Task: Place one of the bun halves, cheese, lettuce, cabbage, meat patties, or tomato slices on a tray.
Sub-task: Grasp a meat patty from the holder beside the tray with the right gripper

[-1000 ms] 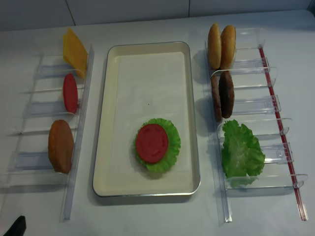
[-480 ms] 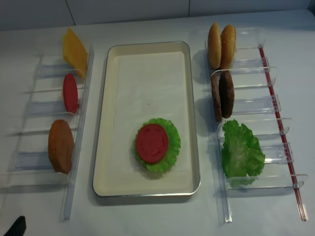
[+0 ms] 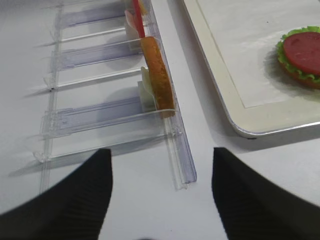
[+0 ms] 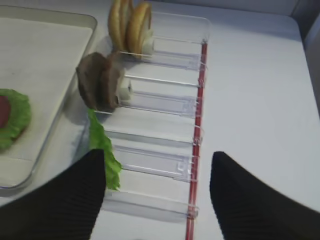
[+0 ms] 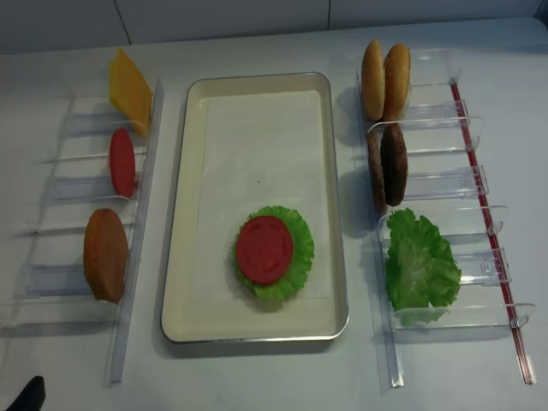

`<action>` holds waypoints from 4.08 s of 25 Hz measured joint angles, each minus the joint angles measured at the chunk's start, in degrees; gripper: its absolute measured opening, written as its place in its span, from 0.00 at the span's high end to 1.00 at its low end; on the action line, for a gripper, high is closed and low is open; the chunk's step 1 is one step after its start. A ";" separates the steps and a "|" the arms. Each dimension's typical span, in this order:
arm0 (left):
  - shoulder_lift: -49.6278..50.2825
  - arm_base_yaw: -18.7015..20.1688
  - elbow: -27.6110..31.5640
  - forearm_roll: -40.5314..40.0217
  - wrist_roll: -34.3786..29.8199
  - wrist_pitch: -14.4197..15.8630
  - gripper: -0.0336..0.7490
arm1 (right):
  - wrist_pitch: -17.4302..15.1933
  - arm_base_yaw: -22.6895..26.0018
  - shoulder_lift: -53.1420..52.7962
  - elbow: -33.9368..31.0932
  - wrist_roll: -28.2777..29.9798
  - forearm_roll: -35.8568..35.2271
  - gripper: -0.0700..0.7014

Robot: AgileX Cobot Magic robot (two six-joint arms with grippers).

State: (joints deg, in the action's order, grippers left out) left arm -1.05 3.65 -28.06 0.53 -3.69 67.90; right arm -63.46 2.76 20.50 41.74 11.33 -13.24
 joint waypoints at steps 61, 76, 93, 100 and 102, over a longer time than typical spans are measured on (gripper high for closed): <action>0.00 0.00 0.00 0.00 0.00 -0.09 0.42 | -3.13 -35.25 81.05 41.96 -29.31 20.12 0.41; 0.00 0.00 0.00 0.00 0.00 -0.09 0.42 | -1.99 -35.25 82.53 41.96 -31.38 21.73 0.48; 0.00 0.00 0.00 0.00 0.00 -0.09 0.42 | -2.66 -35.25 85.12 41.96 -30.56 22.36 0.71; 0.00 0.00 0.00 0.00 0.00 -0.09 0.42 | -2.77 -35.25 84.79 41.96 -29.39 22.50 0.71; 0.00 0.00 0.00 0.00 0.00 -0.09 0.42 | -3.38 -35.25 84.39 41.99 -29.39 22.50 0.71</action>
State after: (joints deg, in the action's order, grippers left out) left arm -1.05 3.65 -28.06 0.53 -3.69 67.81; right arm -66.84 -32.49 104.89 83.73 -18.06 9.27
